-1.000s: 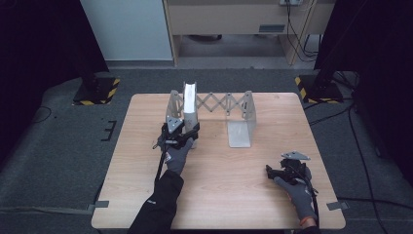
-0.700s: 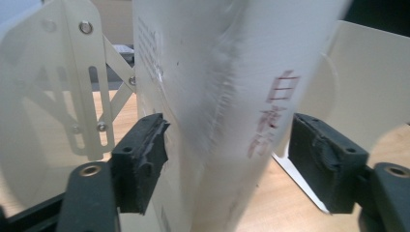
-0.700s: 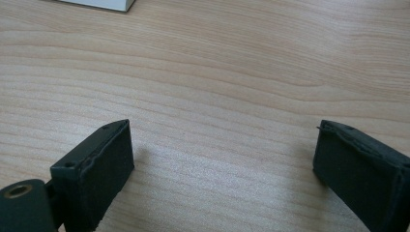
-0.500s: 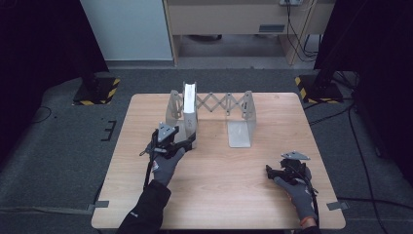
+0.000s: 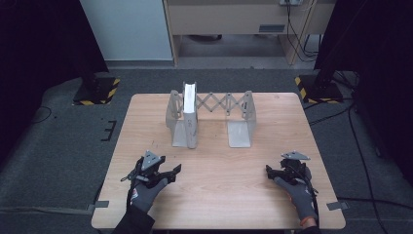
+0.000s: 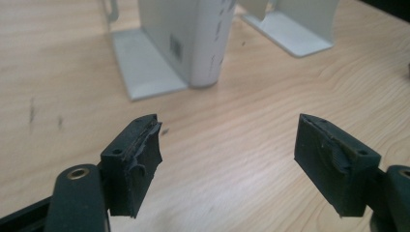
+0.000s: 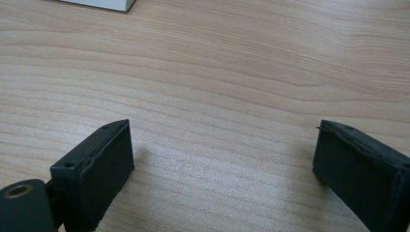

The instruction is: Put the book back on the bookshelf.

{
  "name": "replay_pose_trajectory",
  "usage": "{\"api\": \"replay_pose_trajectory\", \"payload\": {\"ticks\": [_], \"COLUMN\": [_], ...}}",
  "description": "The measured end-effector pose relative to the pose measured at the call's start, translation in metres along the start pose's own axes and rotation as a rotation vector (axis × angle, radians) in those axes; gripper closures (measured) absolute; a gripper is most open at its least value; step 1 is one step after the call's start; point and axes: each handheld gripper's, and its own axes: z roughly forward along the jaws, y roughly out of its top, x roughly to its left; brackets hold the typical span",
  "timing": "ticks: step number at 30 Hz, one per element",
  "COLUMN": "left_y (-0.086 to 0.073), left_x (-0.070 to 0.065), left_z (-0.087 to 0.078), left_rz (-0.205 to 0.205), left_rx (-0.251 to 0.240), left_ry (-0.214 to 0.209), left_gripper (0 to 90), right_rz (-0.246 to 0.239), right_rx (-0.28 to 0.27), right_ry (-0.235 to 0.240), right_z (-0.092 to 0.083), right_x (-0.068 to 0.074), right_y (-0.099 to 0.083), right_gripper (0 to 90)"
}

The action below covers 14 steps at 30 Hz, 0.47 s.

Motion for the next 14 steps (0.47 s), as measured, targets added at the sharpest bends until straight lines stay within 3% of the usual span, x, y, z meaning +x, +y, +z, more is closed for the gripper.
{"api": "replay_pose_trajectory", "payload": {"ticks": [5, 10, 14], "left_y": [-0.016, -0.027, -0.033], "left_x": [0.015, 0.030, 0.039], "left_z": [-0.005, -0.008, -0.010], "left_rz": [-0.017, -0.029, -0.011], "left_rx": [0.072, 0.113, 0.145], "left_ry": [0.021, 0.077, 0.122], "left_gripper": [21.1, 20.2, 18.4], "right_rz": [-0.001, -0.001, -0.002], "right_rx": [0.000, 0.000, 0.000], "right_ry": [0.000, 0.000, -0.001], "right_z": [0.000, 0.000, 0.000], "right_x": [0.000, 0.000, 0.000], "right_y": [0.000, 0.000, 0.000], "right_gripper": [7.5, 7.5, 7.6]}}
